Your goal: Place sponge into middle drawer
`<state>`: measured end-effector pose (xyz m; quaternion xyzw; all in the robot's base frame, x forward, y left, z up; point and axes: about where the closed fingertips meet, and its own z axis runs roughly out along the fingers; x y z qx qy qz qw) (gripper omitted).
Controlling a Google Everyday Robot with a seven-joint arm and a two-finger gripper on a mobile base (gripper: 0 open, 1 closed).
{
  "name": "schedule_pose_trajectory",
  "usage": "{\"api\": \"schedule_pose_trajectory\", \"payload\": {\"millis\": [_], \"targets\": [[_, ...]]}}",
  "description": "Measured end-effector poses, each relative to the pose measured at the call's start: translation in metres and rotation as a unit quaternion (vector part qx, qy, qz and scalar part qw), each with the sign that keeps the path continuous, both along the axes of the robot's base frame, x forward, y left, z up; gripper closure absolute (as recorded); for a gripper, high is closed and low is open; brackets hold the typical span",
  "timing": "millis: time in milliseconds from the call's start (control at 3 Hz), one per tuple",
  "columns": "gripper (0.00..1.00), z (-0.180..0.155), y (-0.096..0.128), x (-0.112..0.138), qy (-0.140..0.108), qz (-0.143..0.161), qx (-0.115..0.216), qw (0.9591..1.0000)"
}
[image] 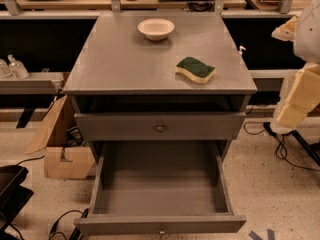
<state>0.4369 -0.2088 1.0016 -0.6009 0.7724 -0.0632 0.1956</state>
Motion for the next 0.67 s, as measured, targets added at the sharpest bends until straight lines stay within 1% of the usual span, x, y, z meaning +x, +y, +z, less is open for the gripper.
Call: {"api": "schedule_pose_trajectory", "payload": {"millis": [333, 667], "targets": [[0.0, 0.001, -0.002, 0.01, -0.005, 0.0, 0.0, 1.0], [0.0, 0.0, -0.013, 0.04, -0.026, -0.01, 0.02, 0.9994]]}}
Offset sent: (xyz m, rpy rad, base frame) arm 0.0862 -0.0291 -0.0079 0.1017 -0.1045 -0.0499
